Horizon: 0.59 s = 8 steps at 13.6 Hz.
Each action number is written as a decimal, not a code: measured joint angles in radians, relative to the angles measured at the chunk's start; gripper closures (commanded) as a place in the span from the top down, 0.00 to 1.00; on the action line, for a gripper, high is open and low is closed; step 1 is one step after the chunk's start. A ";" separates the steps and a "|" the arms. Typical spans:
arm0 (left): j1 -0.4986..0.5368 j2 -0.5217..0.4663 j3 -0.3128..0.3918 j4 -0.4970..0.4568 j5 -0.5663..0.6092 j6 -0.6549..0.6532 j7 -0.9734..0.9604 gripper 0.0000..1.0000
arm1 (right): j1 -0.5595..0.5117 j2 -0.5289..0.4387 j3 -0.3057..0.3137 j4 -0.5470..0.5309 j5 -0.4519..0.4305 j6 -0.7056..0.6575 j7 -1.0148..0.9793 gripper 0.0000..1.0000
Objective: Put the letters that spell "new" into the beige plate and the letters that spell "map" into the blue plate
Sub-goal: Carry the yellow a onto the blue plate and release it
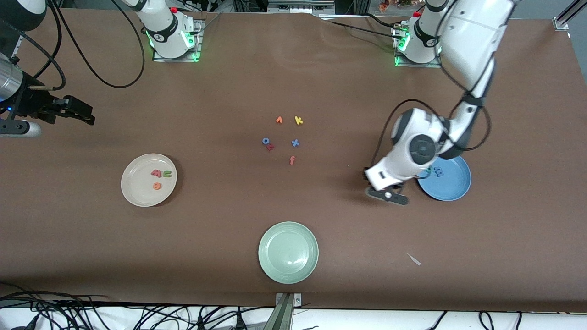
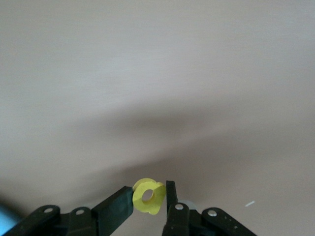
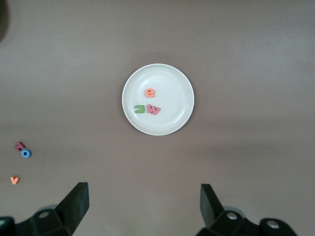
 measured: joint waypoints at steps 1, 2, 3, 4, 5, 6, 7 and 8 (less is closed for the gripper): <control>0.047 -0.029 0.001 -0.030 0.000 -0.009 0.064 0.21 | 0.000 0.000 0.000 0.000 0.000 0.000 0.000 1.00; 0.091 -0.049 0.004 -0.064 0.000 -0.011 0.120 0.22 | 0.000 0.000 0.000 0.000 0.000 0.000 0.000 1.00; 0.128 -0.060 0.008 -0.091 0.003 -0.011 0.162 0.22 | 0.000 0.000 0.000 0.000 0.000 0.000 0.000 1.00; 0.161 -0.063 0.013 -0.114 0.011 -0.011 0.194 0.22 | 0.000 0.000 0.000 0.000 0.000 0.000 0.000 1.00; 0.187 -0.064 0.018 -0.132 0.030 -0.010 0.210 0.22 | 0.000 0.000 0.000 0.000 0.000 0.000 0.000 1.00; 0.206 -0.064 0.024 -0.147 0.048 -0.009 0.218 0.22 | 0.000 0.000 0.000 0.000 0.000 0.000 0.000 1.00; 0.219 -0.063 0.029 -0.160 0.063 -0.006 0.221 0.26 | 0.000 0.000 0.000 0.000 0.000 0.000 0.000 1.00; 0.224 -0.063 0.035 -0.168 0.071 -0.003 0.223 0.30 | 0.000 0.000 0.000 0.000 0.000 0.000 0.000 1.00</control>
